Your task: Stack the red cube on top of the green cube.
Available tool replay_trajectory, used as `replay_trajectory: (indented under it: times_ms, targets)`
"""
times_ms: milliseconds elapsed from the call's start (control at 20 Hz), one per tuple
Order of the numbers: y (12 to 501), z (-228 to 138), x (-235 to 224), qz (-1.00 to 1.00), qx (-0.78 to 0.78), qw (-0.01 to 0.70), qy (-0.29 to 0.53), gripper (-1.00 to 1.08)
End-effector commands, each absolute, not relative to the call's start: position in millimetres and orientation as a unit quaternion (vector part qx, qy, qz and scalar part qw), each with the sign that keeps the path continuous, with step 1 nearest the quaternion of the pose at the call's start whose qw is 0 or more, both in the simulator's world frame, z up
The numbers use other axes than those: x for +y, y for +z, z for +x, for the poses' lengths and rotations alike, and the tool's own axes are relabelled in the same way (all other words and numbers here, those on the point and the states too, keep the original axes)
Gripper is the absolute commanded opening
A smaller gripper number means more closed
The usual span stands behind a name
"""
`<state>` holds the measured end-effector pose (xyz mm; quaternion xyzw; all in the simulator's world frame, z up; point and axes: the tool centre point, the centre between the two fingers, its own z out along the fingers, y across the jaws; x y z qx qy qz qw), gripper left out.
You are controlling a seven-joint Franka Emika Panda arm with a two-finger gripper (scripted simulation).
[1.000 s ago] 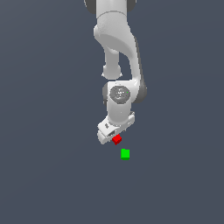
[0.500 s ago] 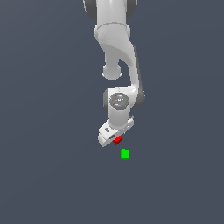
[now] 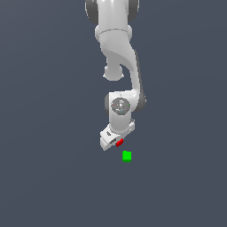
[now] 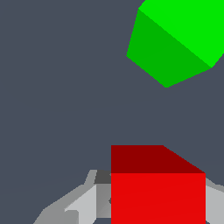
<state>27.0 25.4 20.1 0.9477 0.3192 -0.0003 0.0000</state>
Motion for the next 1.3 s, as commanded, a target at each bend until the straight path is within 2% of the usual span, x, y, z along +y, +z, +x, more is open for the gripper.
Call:
replay_trajectory:
  times_ms: [0, 600, 1250]
  targets:
    - [20, 27, 26, 0.948, 0.319, 0.000, 0.000, -1.00]
    - [31, 27, 25, 0.948, 0.319, 0.000, 0.000, -1.00]
    - [108, 26, 26, 0.948, 0.319, 0.000, 0.000, -1.00]
